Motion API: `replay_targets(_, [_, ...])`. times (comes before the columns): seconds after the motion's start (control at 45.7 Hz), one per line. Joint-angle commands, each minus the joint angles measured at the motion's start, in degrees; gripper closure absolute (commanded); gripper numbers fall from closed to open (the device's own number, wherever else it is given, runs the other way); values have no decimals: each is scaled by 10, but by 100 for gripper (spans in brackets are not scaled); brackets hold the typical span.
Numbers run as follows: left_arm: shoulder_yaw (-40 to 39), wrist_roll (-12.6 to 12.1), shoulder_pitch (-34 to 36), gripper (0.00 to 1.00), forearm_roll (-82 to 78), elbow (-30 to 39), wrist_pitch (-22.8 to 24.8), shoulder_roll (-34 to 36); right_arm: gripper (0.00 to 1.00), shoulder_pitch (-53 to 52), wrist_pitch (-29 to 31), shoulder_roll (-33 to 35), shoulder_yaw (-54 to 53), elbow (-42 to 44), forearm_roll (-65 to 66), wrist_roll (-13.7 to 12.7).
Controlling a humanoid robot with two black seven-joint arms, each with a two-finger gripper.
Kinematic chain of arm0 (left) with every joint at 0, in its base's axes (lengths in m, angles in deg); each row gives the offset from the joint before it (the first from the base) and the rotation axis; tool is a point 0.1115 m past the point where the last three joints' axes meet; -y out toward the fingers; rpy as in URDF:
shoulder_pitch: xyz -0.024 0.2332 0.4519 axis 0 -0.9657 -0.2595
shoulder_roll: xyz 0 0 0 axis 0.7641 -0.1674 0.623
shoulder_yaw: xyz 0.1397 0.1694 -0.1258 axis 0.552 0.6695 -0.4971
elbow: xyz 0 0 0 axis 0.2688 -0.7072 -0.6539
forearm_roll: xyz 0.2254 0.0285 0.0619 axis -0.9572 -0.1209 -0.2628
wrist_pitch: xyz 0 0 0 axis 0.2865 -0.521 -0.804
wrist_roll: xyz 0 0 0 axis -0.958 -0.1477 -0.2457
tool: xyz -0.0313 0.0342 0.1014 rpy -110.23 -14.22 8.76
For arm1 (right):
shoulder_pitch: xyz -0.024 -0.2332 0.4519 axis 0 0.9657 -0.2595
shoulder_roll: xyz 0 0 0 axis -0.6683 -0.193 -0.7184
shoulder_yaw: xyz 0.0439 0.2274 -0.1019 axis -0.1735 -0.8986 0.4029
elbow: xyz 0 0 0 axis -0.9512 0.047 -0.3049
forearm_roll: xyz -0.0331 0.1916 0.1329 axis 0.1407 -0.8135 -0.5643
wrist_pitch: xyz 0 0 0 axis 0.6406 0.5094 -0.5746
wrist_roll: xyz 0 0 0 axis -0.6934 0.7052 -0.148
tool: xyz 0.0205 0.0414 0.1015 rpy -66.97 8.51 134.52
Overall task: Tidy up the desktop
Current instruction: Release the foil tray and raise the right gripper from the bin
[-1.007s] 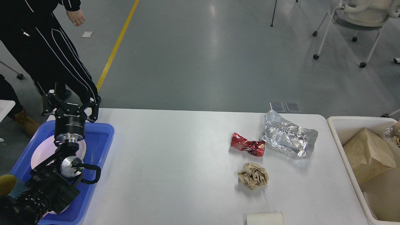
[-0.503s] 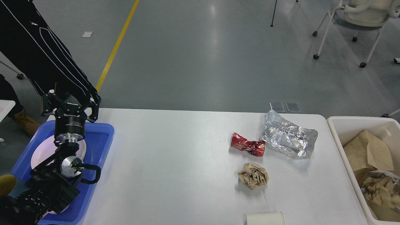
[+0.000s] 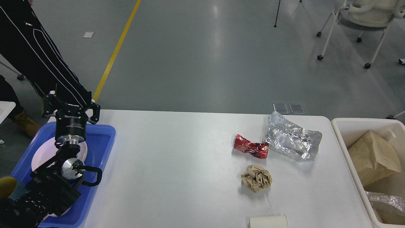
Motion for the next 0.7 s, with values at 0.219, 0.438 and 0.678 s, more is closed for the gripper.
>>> replay_targets(0.219, [0, -1, 0, 3, 0, 0, -1, 0, 0, -266, 56, 7, 4, -165, 80, 5])
replay_targets(0.438, [0, -1, 0, 3, 0, 0, 0, 0, 0, -440, 138, 24, 0, -394, 185, 8])
replay_targets(0.678, [0, -1, 0, 3, 0, 0, 0, 0, 0, -550, 201, 68, 3, -645, 244, 8])
